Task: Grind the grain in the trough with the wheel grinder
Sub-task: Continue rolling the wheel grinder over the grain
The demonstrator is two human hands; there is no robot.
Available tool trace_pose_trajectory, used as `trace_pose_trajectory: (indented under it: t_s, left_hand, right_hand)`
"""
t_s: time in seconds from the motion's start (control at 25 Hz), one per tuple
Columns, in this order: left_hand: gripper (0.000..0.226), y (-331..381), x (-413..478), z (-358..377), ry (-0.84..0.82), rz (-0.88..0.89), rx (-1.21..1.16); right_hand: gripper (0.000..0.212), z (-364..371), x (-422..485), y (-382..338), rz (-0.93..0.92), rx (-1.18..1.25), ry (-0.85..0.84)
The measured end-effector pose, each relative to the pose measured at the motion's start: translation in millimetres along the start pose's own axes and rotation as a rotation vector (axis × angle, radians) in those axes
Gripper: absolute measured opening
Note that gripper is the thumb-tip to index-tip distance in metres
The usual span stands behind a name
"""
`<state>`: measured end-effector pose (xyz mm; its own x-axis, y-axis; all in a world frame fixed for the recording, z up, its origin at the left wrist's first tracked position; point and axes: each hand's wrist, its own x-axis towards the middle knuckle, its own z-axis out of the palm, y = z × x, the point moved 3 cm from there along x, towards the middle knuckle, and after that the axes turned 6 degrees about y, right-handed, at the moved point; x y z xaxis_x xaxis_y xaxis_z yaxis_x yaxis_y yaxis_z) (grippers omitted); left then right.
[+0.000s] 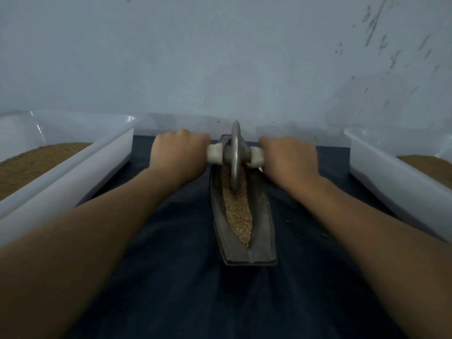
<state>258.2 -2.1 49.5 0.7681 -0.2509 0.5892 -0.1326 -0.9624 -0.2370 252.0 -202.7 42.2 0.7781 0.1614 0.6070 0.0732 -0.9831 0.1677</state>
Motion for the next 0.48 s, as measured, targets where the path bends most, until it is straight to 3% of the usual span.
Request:
trace_pose_trajectory:
  t_s: [0.08, 0.16, 0.24, 0.32, 0.48]
  left_hand:
    - [0.009, -2.2, 7.2, 9.2, -0.11, -0.055, -0.095]
    - [0.006, -10.6, -11.2, 5.0, -0.088, 0.032, -0.089]
    - [0.017, -17.7, -39.7, -8.3, 0.182, 0.201, -0.013]
    - [0.015, -18.5, -50.6, -21.5, 0.389, 0.306, -0.022]
    - [0.011, -0.5, -16.5, 1.4, 0.124, 0.085, 0.027]
  right_hand:
    - [0.017, -4.1, 21.3, -5.3, -0.038, 0.006, -0.102]
    - [0.015, -13.1, 7.8, 0.9, -0.167, 0.005, -0.081]
    - [0.027, -22.3, -29.0, 10.4, -0.248, -0.001, 0.074]
    - [0.033, -25.3, -57.9, 17.3, -0.226, 0.078, 0.184]
    - [0.017, -7.4, -21.0, 7.1, -0.069, -0.036, 0.069]
